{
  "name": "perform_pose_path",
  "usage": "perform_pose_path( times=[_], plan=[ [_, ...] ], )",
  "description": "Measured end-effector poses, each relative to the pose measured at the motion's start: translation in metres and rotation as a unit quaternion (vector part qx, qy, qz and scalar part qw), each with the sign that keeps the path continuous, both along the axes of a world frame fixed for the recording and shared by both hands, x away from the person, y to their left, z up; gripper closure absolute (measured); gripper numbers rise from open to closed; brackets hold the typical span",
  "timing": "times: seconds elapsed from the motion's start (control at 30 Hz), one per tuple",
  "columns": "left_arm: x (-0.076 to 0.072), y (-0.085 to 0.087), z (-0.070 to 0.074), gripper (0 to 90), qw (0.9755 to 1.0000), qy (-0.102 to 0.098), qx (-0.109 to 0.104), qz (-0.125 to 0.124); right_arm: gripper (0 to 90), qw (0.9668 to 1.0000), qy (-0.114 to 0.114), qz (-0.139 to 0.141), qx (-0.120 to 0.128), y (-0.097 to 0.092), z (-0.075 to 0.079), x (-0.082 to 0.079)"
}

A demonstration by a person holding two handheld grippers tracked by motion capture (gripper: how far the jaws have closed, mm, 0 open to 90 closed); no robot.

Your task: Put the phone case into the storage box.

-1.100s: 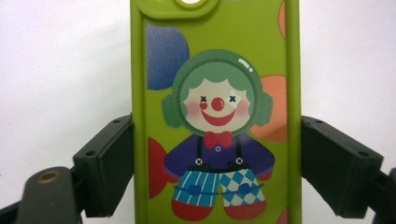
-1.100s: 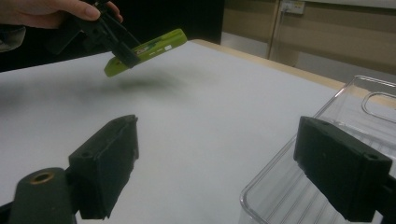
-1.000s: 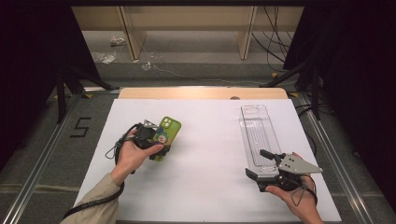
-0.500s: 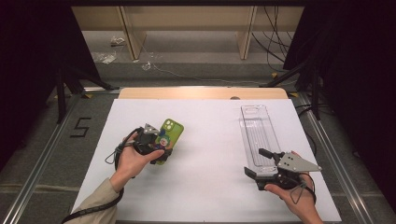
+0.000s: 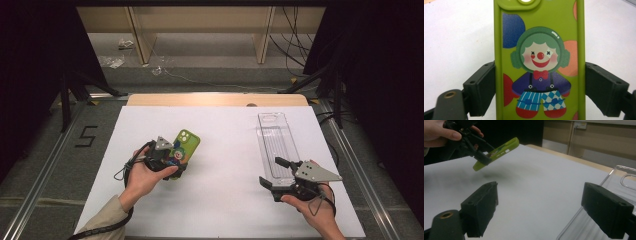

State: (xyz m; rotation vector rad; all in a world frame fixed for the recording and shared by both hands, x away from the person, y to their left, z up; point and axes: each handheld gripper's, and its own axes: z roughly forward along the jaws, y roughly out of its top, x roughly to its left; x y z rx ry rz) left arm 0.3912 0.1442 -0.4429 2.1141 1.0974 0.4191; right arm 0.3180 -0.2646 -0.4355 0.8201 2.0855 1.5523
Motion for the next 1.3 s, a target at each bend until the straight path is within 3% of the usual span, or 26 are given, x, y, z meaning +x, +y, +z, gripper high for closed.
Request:
perform_pose_path(
  times=[0.37, 0.87, 1.3],
  plan=[
    [-0.006, -0.002, -0.001, 16.3, 1.0, -0.004, -0.004, -0.007, 15.0, 1.0, 0.001, 0.005, 0.003, 0.008, 0.003, 0.003],
    [-0.021, -0.018, 0.001, 16.3, 0.9993, -0.02, -0.003, -0.031, 15.3, 0.9999, 0.001, 0.012, 0.004, 0.025, 0.009, 0.01],
    [-0.029, -0.03, -0.001, 16.3, 0.9986, -0.019, -0.008, -0.048, 15.5, 0.9999, 0.007, 0.013, 0.002, 0.038, 0.012, 0.017]
  ],
)
